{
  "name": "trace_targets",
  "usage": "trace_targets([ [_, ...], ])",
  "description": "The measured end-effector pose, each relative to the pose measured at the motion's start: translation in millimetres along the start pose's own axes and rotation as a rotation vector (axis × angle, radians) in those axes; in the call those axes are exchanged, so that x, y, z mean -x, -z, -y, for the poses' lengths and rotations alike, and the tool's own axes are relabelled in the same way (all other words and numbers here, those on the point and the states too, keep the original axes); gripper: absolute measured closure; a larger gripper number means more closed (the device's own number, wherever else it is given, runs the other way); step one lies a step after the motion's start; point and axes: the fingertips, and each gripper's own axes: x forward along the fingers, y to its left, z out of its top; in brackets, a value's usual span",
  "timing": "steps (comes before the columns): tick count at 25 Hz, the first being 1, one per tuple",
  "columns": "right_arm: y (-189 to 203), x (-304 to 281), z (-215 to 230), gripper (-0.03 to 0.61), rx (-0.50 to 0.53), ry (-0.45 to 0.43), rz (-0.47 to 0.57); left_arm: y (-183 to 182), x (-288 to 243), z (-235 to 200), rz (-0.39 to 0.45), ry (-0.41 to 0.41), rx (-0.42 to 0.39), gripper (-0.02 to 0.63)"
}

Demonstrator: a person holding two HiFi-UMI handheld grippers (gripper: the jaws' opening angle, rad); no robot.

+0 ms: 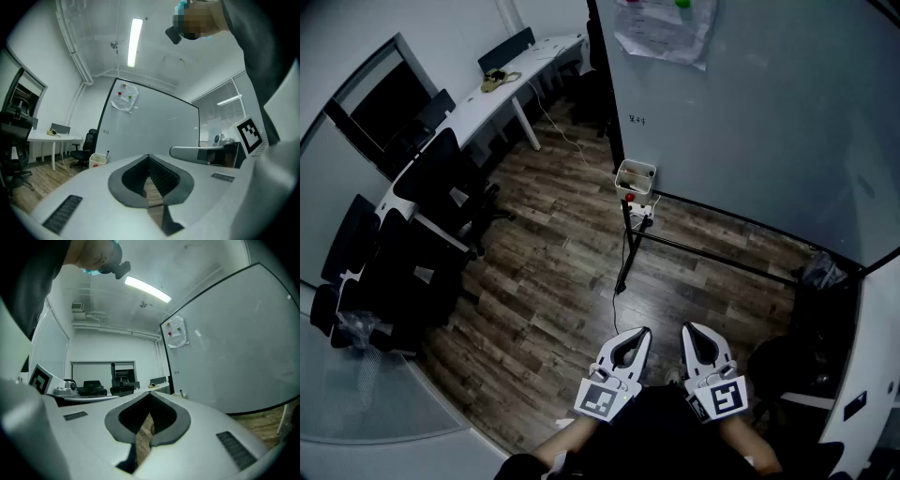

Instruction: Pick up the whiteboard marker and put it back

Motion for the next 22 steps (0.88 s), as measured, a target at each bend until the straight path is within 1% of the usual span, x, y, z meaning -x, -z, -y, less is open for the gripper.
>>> trace_targets([
  [6, -14.7, -4.9, -5.1, 0.565, -0.018, 0.010, 0.055, -2.0, -0.5, -2.1, 0.007, 0.011, -0.006, 0.605],
  [10, -12.6, -5.6, -6.2, 0.565, -0.006, 0.011, 0.047, -1.9, -0.6, -5.4, 0.011, 0.008, -0.007, 0.605],
  [15, -4.2, -4.4, -11.6, 0.565, -0.004, -0.019, 0.034, -1.9, 4.6, -11.0, 0.013, -0.001, -0.011, 0.605],
  [22, -13.0, -9.3, -21.9, 0.565, -0.019, 0.001, 0.066, -5.0, 19.7, -24.5, 0.016, -0.027, -0.010, 0.604],
])
